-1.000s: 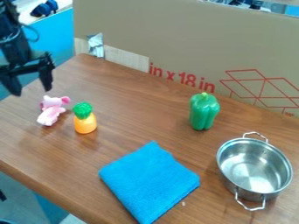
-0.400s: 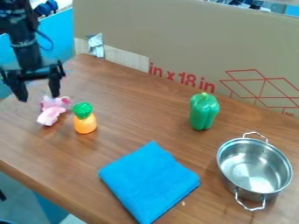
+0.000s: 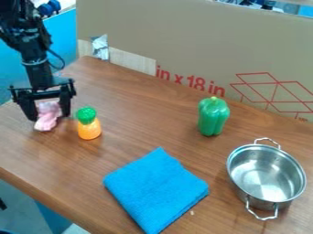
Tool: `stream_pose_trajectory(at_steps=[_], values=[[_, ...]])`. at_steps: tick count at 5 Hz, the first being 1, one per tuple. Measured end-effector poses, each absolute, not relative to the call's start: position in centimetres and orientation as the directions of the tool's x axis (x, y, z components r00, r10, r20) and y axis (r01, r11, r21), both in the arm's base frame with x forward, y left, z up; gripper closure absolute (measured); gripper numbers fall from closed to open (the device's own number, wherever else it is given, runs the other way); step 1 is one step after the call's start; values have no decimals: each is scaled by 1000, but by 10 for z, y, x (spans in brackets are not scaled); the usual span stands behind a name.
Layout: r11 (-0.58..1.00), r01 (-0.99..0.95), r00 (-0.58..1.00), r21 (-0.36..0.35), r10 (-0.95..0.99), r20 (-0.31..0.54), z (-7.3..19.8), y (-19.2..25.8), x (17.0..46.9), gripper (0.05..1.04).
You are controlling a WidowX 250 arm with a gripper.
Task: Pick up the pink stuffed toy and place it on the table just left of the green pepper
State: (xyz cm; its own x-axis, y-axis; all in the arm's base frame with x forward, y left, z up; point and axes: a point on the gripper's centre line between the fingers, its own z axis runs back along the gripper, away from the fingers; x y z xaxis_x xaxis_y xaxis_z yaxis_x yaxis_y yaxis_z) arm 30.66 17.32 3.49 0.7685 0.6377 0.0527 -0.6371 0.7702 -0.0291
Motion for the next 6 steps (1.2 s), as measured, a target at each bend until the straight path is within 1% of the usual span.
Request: stream_pose_trajectory(at_steps=[1,2,3,4,5,6], values=[[776,-631,774,-20,631,54,31,167,307,151],[774,-633,772,-19,632,67,26,166,306,409],[783,-621,778,-44,622,84,31,161,308,581],[839,-544,832,-20,542,116,49,152,324,597],[917,-398,904,31,386,181,83,134,360,597],[954,-297,937,40,283,206,92,105,392,597]])
